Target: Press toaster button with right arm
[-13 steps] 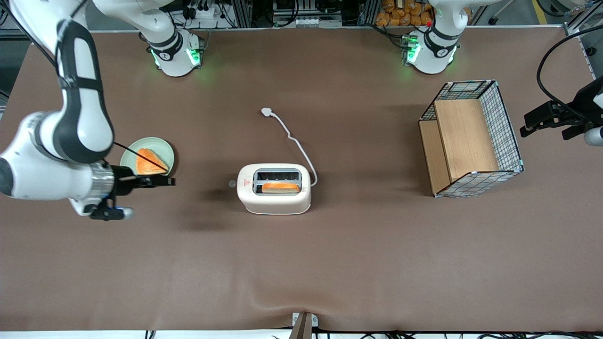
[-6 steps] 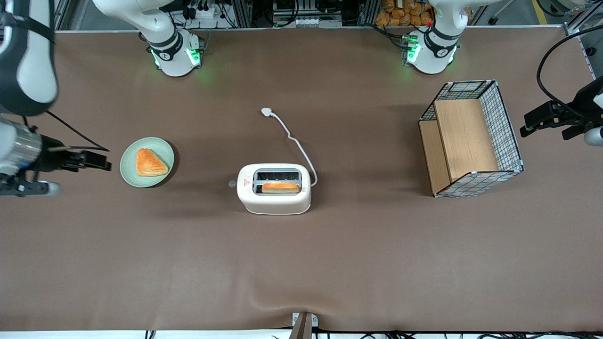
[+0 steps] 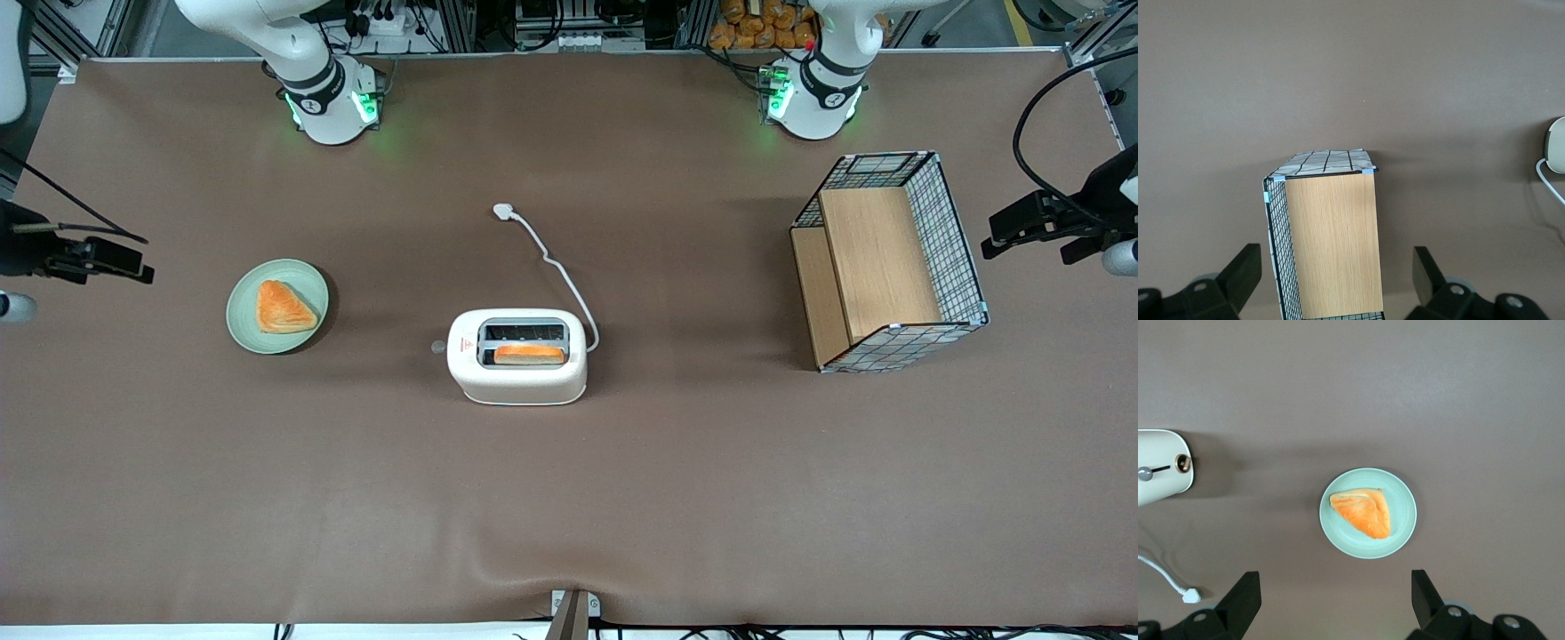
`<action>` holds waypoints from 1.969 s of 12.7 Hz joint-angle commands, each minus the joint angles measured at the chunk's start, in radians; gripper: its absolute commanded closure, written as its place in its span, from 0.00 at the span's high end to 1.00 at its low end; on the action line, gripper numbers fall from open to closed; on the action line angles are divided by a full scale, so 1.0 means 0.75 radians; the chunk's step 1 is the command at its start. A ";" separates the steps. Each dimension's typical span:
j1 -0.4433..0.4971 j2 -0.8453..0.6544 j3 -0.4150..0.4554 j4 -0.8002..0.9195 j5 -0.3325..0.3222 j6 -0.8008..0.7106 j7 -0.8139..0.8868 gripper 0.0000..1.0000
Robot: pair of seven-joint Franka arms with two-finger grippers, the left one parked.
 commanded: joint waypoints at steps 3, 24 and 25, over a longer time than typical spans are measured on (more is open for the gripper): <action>-0.323 -0.094 0.384 -0.033 -0.072 -0.043 0.097 1.00; -0.459 -0.201 0.553 0.016 -0.160 -0.186 0.211 1.00; -0.457 -0.201 0.553 0.016 -0.160 -0.186 0.209 1.00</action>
